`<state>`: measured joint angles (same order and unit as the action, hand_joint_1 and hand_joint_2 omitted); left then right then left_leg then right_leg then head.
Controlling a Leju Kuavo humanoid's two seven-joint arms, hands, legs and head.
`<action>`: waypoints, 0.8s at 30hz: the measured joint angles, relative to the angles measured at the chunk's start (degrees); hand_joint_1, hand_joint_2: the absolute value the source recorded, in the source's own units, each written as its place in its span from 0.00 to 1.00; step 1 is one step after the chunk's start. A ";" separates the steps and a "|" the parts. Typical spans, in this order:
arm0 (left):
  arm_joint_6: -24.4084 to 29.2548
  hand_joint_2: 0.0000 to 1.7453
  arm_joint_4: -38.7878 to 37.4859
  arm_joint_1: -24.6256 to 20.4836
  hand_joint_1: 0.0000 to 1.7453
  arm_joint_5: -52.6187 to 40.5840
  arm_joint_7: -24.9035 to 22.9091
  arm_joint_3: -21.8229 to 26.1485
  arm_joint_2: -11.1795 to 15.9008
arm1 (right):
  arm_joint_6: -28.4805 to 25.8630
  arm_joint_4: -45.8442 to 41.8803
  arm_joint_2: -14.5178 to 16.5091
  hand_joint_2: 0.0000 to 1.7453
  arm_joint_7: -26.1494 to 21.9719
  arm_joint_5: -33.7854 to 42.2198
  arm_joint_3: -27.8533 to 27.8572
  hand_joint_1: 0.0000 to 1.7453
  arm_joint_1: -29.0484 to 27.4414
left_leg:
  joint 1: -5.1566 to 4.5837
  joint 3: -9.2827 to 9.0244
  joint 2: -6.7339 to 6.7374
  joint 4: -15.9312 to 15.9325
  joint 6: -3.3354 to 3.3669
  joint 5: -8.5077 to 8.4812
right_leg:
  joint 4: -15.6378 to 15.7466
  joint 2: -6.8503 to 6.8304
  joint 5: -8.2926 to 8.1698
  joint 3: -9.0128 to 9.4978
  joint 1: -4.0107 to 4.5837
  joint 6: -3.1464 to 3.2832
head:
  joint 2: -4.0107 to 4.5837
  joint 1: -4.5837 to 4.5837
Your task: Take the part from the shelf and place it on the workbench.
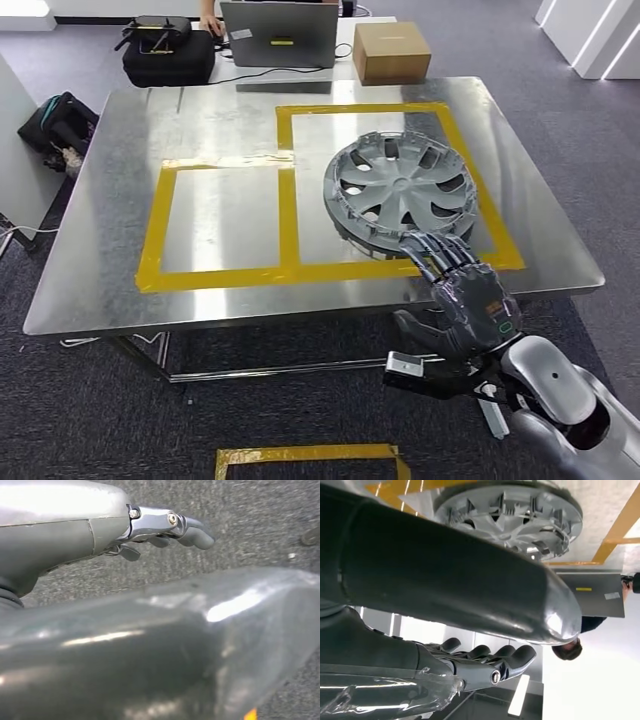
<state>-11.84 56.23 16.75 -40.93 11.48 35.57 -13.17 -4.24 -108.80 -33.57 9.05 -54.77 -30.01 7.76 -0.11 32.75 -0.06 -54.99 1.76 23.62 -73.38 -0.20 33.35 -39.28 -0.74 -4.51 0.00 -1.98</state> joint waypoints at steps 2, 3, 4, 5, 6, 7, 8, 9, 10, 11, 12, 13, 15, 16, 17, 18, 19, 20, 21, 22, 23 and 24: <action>-0.07 0.00 0.05 0.01 0.00 -0.30 0.01 0.24 -0.28 | -0.01 0.01 0.00 0.00 0.00 0.00 0.00 0.00 -0.18 | -0.18 1.93 0.00 -0.11 -0.09 -1.51 | 0.57 0.01 -3.14 2.76 0.14 0.30 | 0.00 0.02; -0.12 0.00 0.10 0.00 0.00 -0.49 0.02 0.38 -0.42 | -0.02 -0.01 0.00 0.00 0.00 0.00 0.01 0.00 -0.21 | -0.22 2.76 0.00 -0.19 -0.20 -2.26 | 3.87 0.03 -4.66 5.70 0.23 0.54 | 0.00 0.02; -0.19 0.00 0.24 0.02 0.00 -0.67 0.03 0.51 -0.58 | -0.03 -0.08 -0.01 0.00 0.00 0.00 0.04 0.00 -0.21 | -0.33 3.43 -0.04 -0.27 -0.38 -2.96 | 8.72 0.05 -4.82 9.48 0.36 0.77 | 0.00 0.00; -0.26 0.00 0.40 0.05 0.00 -0.81 0.05 0.67 -0.72 | -0.05 -0.21 -0.03 0.00 -0.01 0.00 0.10 0.00 -0.19 | -0.41 3.87 -0.06 -0.34 -0.59 -3.65 | 13.63 0.06 -4.13 12.89 0.48 1.03 | 0.00 0.03; -0.33 0.00 0.57 0.07 0.00 -0.89 0.10 0.86 -0.86 | -0.07 -0.35 -0.05 0.00 -0.01 0.00 0.16 0.00 -0.21 | -0.45 4.09 -0.07 -0.29 -0.82 -4.35 | 17.38 0.08 -3.14 15.23 0.63 1.24 | 0.00 0.04; -0.39 0.00 0.74 0.11 0.00 -0.97 0.15 1.04 -0.97 | -0.07 -0.49 -0.08 0.00 -0.02 0.00 0.21 0.00 -0.24 | -0.45 4.22 -0.07 -0.15 -1.10 -5.01 | 19.47 0.08 -2.39 16.28 0.80 1.48 | -0.01 -0.01; -0.44 0.00 0.84 0.17 0.00 -1.07 0.20 1.22 -1.04 | -0.05 -0.56 -0.11 0.00 -0.02 0.00 0.24 0.00 -0.32 | -0.39 4.31 -0.06 0.03 -1.41 -5.69 | 19.90 0.07 -2.54 15.95 0.88 1.83 | -0.01 -0.02; -0.48 0.00 0.92 0.24 0.00 -1.18 0.22 1.41 -1.09 | -0.03 -0.58 -0.12 0.00 -0.02 0.01 0.24 0.00 -0.40 | -0.30 4.53 -0.08 0.08 -1.76 -5.79 | 19.70 -0.03 -3.10 15.23 0.86 2.25 | -0.01 -0.05; -0.51 0.00 1.00 0.34 0.00 -1.33 0.24 1.61 -1.13 | 0.00 -0.60 -0.13 0.00 -0.02 0.02 0.24 0.00 -0.46 | -0.24 4.98 -0.11 -0.60 -2.14 -4.63 | 19.63 -0.09 -3.77 14.49 0.79 2.77 | -0.01 0.00; -0.59 0.00 1.06 0.45 0.00 -1.55 0.24 1.82 -1.20 | 0.02 -0.62 -0.13 0.00 -0.02 0.04 0.24 0.00 -0.55 | -0.20 5.65 -0.14 -2.38 -2.52 -2.21 | 19.66 -0.17 -4.59 13.61 0.66 3.22 | 0.00 0.15; -0.66 0.00 1.12 0.49 0.00 -1.71 0.23 2.02 -1.29 | 0.05 -0.63 -0.13 0.00 -0.02 0.05 0.24 0.00 -0.62 | -0.10 6.47 -0.14 -5.31 -2.84 1.21 | 19.65 -0.22 -5.47 12.79 0.56 3.52 | 0.00 0.26; -0.73 0.00 1.16 0.49 0.00 -1.85 0.23 2.16 -1.39 | 0.07 -0.64 -0.13 0.00 -0.02 0.07 0.24 0.00 -0.73 | -0.03 7.35 -0.13 -9.21 -3.11 4.65 | 19.58 -0.19 -6.34 11.86 0.55 3.70 | 0.00 0.34; -0.79 0.00 1.26 0.38 0.00 -1.95 0.22 2.38 -1.51 | 0.13 -0.64 -0.13 0.00 -0.01 0.08 0.24 0.00 -0.90 | 0.10 8.17 -0.11 -16.35 -3.43 7.64 | 19.21 -0.22 -8.00 9.83 0.54 3.62 | 0.00 0.35; -0.79 0.00 1.32 0.33 0.00 -1.95 0.23 2.49 -1.53 | 0.16 -0.64 -0.13 0.00 0.00 0.09 0.24 0.00 -0.95 | 0.12 7.56 -0.11 -17.83 -3.49 6.94 | 18.88 -0.24 -8.73 8.57 0.51 3.48 | 0.00 0.36; -0.79 0.00 1.39 0.31 0.00 -1.96 0.22 2.59 -1.53 | 0.18 -0.64 -0.13 0.00 0.00 0.09 0.24 0.00 -0.98 | 0.14 5.96 -0.11 -17.26 -3.50 5.39 | 18.49 -0.24 -9.38 7.31 0.44 3.28 | 0.00 0.36; -0.80 0.00 1.47 0.30 0.00 -1.96 0.22 2.66 -1.53 | 0.20 -0.65 -0.13 0.00 0.00 0.09 0.24 0.00 -0.99 | 0.16 3.38 -0.11 -14.69 -3.47 3.99 | 18.08 -0.24 -9.97 6.18 0.37 3.04 | -0.01 0.36; -0.80 0.00 1.56 0.28 0.00 -1.96 0.23 2.69 -1.56 | 0.20 -0.69 -0.14 0.00 0.00 0.09 0.25 0.00 -1.01 | 0.18 -0.08 -0.12 -10.73 -3.42 3.51 | 17.69 -0.22 -10.49 5.23 0.37 2.76 | -0.01 0.38; -0.81 0.00 1.71 0.22 0.00 -1.97 0.23 2.70 -1.60 | 0.20 -0.78 -0.15 0.00 0.00 0.09 0.30 0.00 -1.00 | 0.16 -3.59 -0.17 -6.02 -3.20 4.04 | 17.32 -0.21 -11.01 4.48 0.39 2.48 | -0.01 0.34; -0.83 0.00 1.83 0.13 0.00 -2.01 0.23 2.70 -1.68 | 0.20 -0.85 -0.17 0.00 0.00 0.09 0.36 0.00 -0.99 | 0.10 -6.05 -0.22 -2.41 -2.87 4.88 | 17.14 -0.22 -11.63 3.99 0.43 2.21 | -0.02 0.31; -0.86 0.00 1.92 0.05 0.00 -2.11 0.25 2.72 -1.77 | 0.21 -0.92 -0.19 0.00 0.00 0.10 0.42 0.00 -0.99 | -0.02 -7.47 -0.28 -0.06 -2.47 5.61 | 17.08 -0.24 -12.27 3.66 0.45 1.94 | -0.02 0.31; -0.92 0.00 2.00 0.05 0.00 -2.28 0.26 2.76 -1.85 | 0.23 -0.96 -0.21 0.00 0.00 0.11 0.47 0.00 -1.02 | -0.13 -7.57 -0.30 0.96 -1.93 5.75 | 17.12 -0.25 -12.92 3.42 0.41 1.65 | -0.02 0.26; -1.01 0.00 2.02 0.08 0.00 -2.51 0.27 2.82 -1.93 | 0.27 -0.95 -0.22 0.00 0.00 0.13 0.48 0.00 -1.12 | -0.12 -6.94 -0.18 0.79 -1.44 5.31 | 17.16 -0.20 -13.26 3.17 0.32 1.38 | -0.02 0.31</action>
<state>-12.85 58.25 16.83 -43.43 11.75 38.39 -15.10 -3.97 -109.75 -33.79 9.05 -54.65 -29.53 6.64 -0.23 25.81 -0.24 -54.20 0.32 28.93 -56.22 -0.40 20.09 -36.11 -0.42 -3.13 -0.02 -1.67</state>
